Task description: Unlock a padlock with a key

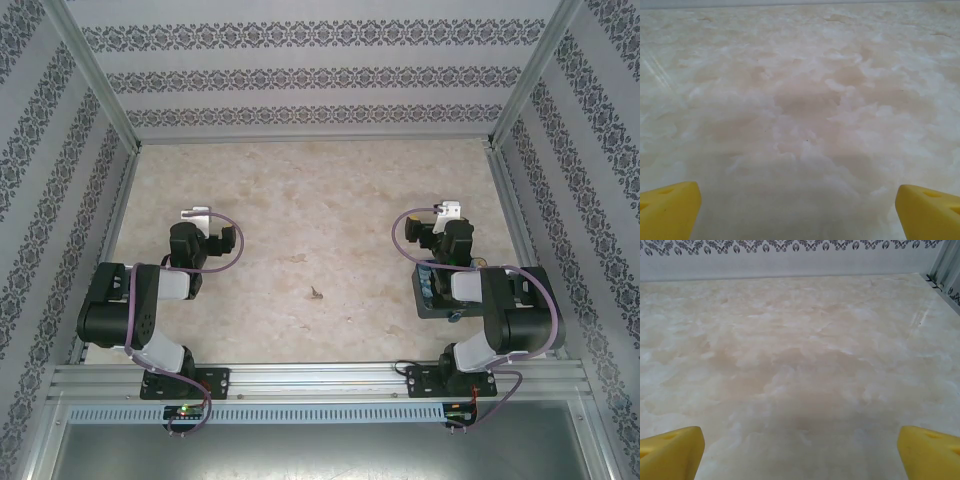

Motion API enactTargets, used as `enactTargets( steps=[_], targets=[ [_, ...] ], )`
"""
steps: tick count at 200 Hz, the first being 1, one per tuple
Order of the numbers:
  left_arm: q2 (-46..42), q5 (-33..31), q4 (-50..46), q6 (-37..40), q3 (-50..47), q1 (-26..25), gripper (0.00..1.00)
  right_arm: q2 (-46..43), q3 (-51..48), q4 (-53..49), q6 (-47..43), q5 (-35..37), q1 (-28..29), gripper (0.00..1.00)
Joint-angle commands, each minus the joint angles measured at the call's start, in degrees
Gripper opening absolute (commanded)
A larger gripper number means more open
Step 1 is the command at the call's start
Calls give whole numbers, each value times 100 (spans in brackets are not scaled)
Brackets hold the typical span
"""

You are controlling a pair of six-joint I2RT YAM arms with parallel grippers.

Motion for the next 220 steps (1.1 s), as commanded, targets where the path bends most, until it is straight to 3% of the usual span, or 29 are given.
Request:
enactTargets(
  steps=[1, 139, 220],
  targets=[
    [-4, 1, 106, 0, 47, 59, 99, -31, 39, 150, -81, 14, 39, 98],
    [-15, 7, 134, -1, 39, 56, 100, -36, 27, 167, 1, -162, -47, 98],
    [-736, -44, -984, -36, 344, 56, 100, -915, -76, -335, 222, 316, -89, 98]
  ],
)
